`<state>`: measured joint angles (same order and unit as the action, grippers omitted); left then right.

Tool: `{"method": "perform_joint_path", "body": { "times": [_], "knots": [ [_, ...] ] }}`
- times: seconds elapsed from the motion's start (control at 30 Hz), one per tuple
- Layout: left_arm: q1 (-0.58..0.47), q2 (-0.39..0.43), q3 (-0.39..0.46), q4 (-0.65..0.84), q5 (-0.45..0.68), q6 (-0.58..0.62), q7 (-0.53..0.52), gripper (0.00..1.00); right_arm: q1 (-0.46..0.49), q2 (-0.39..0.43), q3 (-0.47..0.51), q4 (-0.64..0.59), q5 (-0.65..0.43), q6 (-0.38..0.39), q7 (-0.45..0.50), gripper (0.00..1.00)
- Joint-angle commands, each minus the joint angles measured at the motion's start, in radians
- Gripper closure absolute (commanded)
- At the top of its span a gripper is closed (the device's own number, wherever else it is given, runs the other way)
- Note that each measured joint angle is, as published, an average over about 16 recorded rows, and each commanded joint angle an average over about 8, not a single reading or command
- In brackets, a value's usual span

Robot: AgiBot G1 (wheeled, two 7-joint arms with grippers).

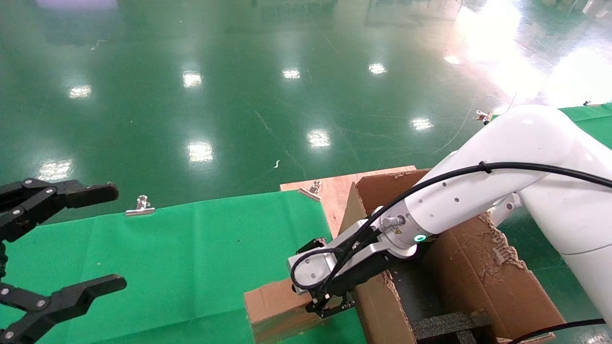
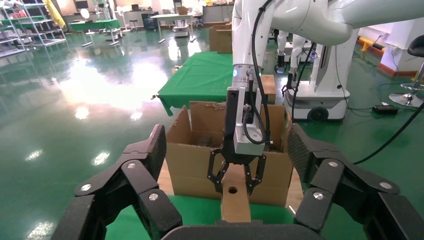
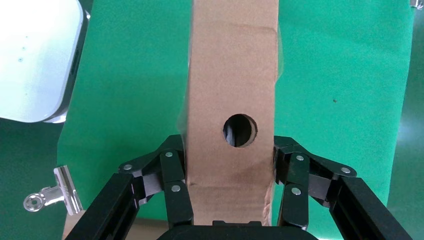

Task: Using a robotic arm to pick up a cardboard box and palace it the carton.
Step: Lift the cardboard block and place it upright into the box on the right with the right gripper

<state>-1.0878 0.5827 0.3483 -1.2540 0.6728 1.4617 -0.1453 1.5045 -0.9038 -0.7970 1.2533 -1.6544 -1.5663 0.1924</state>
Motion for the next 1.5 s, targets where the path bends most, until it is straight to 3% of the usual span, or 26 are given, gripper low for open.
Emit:
{"method": "perform_joint_path", "body": {
  "times": [0.03, 0.23, 0.53, 0.77, 1.0, 1.23, 1.5],
  "knots": [
    [0.000, 0.000, 0.000, 0.000, 0.000, 0.000, 0.000, 0.00, -0.003, 0.001, -0.001, 0.001, 0.000, 0.003, 0.001, 1.00],
    [0.000, 0.000, 0.000, 0.000, 0.000, 0.000, 0.000, 0.00, 0.074, -0.003, 0.008, -0.065, 0.056, -0.005, 0.001, 1.00],
    [0.000, 0.000, 0.000, 0.000, 0.000, 0.000, 0.000, 0.00, 0.293, -0.010, -0.013, -0.255, 0.156, -0.020, -0.064, 1.00],
    [0.000, 0.000, 0.000, 0.000, 0.000, 0.000, 0.000, 0.00, 0.448, -0.014, -0.076, -0.392, 0.227, -0.025, -0.141, 1.00],
    [0.000, 0.000, 0.000, 0.000, 0.000, 0.000, 0.000, 0.00, 0.523, -0.010, -0.163, -0.486, 0.313, -0.027, -0.193, 1.00],
    [0.000, 0.000, 0.000, 0.000, 0.000, 0.000, 0.000, 0.00, 0.576, 0.047, -0.253, -0.553, 0.399, -0.030, -0.241, 1.00],
    [0.000, 0.000, 0.000, 0.000, 0.000, 0.000, 0.000, 0.00, 0.650, 0.170, -0.368, -0.633, 0.439, -0.030, -0.300, 1.00]
  ]
}}
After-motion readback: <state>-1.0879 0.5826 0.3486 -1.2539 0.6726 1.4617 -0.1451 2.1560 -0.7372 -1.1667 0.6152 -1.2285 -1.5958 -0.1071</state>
